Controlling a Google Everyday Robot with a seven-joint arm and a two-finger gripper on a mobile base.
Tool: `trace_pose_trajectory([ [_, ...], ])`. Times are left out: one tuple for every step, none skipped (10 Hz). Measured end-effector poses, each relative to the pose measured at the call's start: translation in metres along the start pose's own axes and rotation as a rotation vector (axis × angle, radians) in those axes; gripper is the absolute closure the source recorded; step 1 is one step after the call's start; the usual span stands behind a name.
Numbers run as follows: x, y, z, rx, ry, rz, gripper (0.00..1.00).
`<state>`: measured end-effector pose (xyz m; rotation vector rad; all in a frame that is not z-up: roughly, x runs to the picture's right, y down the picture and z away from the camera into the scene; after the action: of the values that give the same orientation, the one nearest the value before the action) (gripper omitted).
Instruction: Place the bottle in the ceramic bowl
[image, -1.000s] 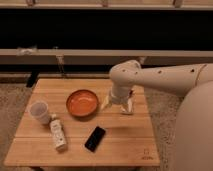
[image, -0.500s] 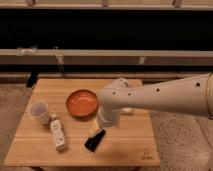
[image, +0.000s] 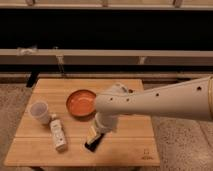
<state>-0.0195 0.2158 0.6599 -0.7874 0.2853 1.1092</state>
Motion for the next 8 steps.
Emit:
trace_pose_trajectory([
  [0.000,0.000,0.000,0.000,0.000,0.000,0.20],
  [0.000,0.000,0.000,0.002,0.000,-0.001,0.20],
  [0.001,0.000,0.000,0.010,-0.005,-0.005,0.20],
  [0.001,0.004,-0.001,0.019,-0.011,-0.018,0.20],
  [0.003,0.016,0.000,0.031,-0.020,-0.045,0.20],
  [0.006,0.035,0.002,0.046,-0.031,-0.083,0.20],
  [0.009,0.055,0.004,0.055,-0.044,-0.114,0.20],
  [0.007,0.075,0.006,0.066,-0.059,-0.151,0.20],
])
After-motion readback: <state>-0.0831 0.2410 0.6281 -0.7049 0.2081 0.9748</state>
